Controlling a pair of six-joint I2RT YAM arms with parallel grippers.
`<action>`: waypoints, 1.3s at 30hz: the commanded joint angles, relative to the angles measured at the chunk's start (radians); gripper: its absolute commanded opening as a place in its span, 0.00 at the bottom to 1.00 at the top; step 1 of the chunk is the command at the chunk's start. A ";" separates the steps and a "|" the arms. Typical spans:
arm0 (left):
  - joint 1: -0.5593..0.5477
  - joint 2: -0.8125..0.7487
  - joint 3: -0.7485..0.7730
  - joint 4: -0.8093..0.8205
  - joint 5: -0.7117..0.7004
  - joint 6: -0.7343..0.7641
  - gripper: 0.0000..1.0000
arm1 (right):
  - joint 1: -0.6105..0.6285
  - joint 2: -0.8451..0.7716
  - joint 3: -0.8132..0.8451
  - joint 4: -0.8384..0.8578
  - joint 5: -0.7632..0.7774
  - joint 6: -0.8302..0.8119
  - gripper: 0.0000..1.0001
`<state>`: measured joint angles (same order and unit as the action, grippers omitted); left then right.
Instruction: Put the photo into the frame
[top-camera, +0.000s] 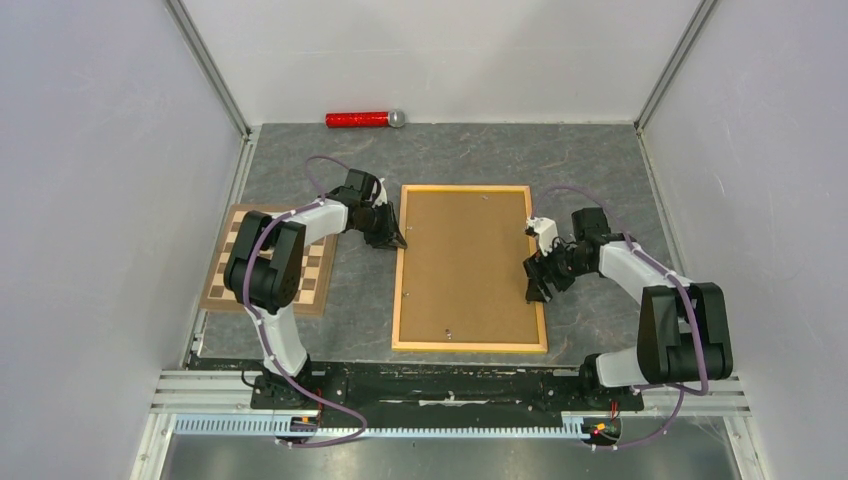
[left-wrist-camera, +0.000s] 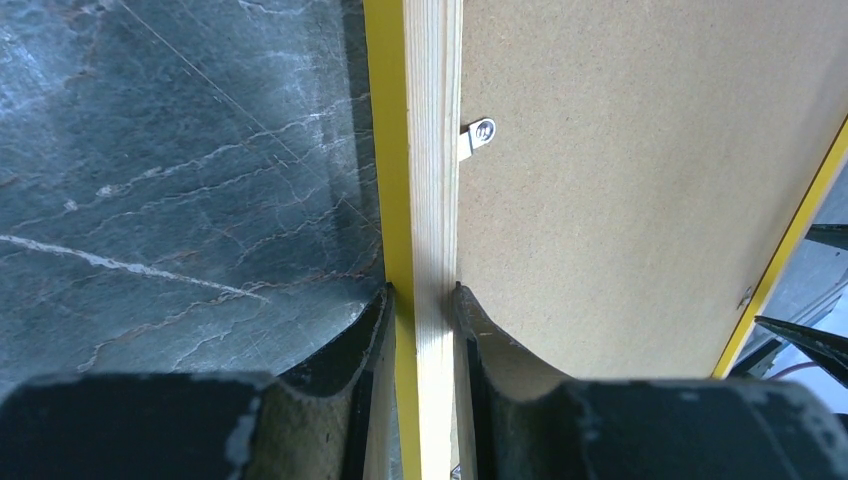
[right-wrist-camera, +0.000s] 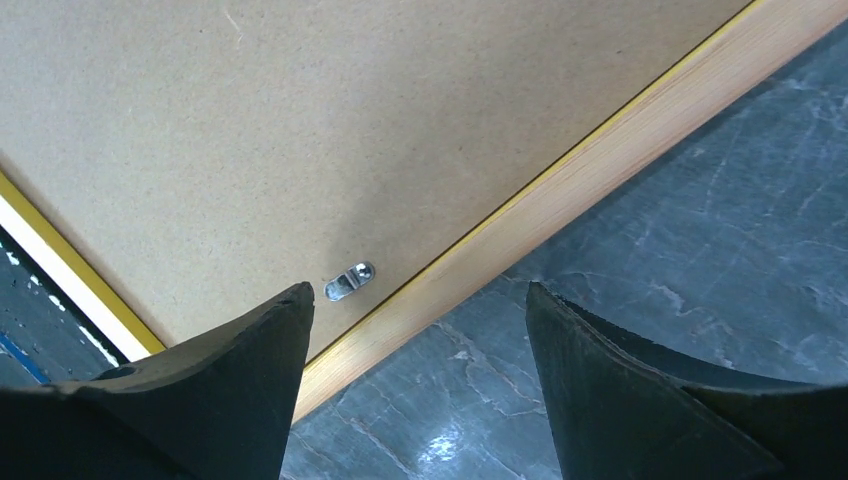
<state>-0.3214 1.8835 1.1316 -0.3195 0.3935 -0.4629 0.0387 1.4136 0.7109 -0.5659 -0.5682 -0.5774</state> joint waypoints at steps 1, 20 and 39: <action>-0.002 -0.028 -0.019 0.013 -0.032 -0.017 0.02 | 0.020 -0.034 -0.014 0.026 0.001 0.007 0.80; -0.005 -0.049 -0.010 0.009 -0.058 0.007 0.02 | 0.140 -0.011 -0.016 0.059 0.160 0.085 0.73; -0.005 -0.052 0.001 -0.005 -0.064 0.018 0.02 | 0.206 -0.037 0.004 -0.006 0.317 0.035 0.60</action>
<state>-0.3275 1.8694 1.1225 -0.3122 0.3592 -0.4618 0.2298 1.3918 0.7033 -0.5343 -0.3130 -0.4847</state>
